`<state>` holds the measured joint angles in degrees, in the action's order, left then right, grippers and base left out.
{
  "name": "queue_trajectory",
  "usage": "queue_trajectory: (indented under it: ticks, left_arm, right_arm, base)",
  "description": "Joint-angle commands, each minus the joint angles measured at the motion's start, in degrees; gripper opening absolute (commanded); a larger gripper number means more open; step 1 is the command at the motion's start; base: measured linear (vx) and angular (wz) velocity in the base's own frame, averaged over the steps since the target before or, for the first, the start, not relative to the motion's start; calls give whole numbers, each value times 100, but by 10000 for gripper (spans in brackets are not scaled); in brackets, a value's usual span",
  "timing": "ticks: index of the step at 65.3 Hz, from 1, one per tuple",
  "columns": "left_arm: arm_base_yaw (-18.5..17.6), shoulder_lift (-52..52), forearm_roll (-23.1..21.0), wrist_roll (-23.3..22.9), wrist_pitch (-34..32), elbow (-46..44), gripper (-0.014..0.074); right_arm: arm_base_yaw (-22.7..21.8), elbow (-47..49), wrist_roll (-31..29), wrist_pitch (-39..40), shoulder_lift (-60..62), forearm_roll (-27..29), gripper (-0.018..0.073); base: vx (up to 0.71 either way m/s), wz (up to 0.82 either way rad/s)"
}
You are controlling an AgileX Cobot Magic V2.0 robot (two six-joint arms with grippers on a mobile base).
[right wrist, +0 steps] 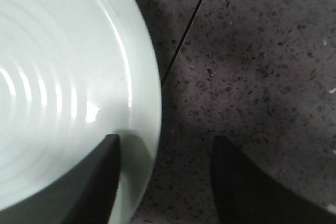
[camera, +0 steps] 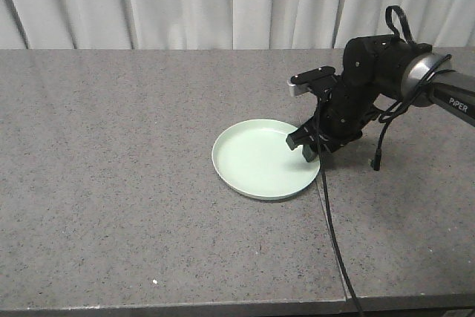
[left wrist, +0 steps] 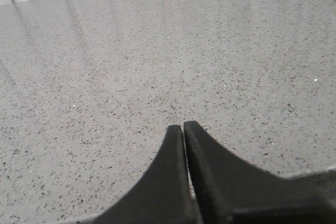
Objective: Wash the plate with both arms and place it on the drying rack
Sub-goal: 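Close the right gripper on the plate rim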
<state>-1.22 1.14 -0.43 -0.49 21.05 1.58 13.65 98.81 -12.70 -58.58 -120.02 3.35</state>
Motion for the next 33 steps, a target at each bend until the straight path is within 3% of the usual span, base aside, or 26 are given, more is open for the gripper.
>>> queue_trajectory:
  ticks: [1,12,33]
  left_arm:
    - [-42,34,-53,-21,-402,-187,-6]
    - [-42,34,-53,-21,-402,-187,-6]
    - [-42,34,-53,-21,-402,-187,-6]
  right_arm:
    - [-5,151,-6,14,316,-98,194]
    - [9,151,-22,-24,316,-63,-17]
    - [-63,151,-28,-31,434,239,-3]
  base:
    - [0,0]
    - [0,0]
    - [0,0]
